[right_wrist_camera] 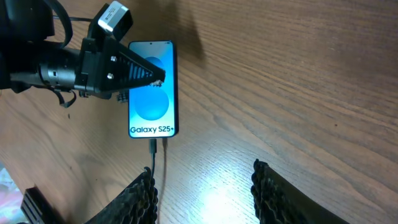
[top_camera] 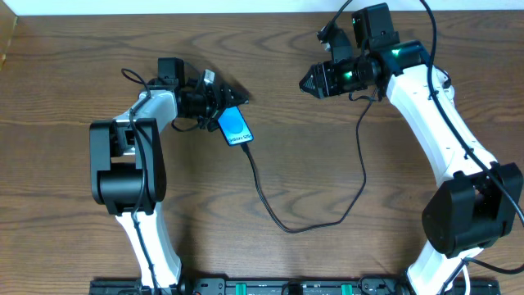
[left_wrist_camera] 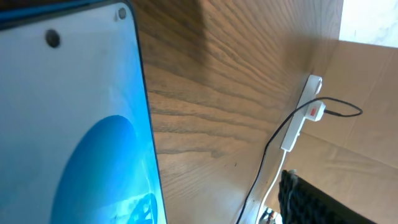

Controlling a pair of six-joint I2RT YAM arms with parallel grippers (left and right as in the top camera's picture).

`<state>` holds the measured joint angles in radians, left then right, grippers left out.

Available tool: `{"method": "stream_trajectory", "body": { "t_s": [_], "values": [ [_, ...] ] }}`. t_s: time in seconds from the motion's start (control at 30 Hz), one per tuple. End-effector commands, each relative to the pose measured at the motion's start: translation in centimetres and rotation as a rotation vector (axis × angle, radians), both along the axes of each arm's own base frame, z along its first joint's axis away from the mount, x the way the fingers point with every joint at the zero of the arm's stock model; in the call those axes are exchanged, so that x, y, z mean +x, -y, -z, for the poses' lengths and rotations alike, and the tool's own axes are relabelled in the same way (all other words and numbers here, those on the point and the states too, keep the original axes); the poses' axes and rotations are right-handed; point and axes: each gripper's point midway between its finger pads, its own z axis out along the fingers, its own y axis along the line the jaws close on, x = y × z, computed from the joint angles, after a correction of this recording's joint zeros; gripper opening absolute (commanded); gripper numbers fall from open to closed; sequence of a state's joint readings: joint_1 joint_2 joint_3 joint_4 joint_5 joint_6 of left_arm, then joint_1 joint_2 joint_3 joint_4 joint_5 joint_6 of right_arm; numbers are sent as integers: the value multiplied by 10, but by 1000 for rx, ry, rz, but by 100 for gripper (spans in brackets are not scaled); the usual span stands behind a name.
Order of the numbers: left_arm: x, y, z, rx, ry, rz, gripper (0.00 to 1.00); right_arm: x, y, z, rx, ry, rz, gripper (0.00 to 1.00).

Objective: Plug charger to phone and switch on socket
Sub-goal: 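Lower the plugged-in phone onto the table with the left gripper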

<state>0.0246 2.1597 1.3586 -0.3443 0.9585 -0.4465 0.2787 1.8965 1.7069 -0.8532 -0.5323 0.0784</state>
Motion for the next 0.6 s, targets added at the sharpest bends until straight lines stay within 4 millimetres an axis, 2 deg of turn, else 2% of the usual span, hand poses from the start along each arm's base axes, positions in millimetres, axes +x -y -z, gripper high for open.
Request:
{"method": "stream_trajectory", "body": {
  "t_s": [0.0,0.23,0.57],
  "values": [
    [-7,-24,43,169,-75,-54,85,3,1,-18,4,51,-8,49],
    [-10,-30,49,215,-100,-66,92,2,1,-18,3,49,-8,49],
    [-19,-50,65,354,-156,-97,94,2,1,-18,3,48,-8,49]
  ]
}}
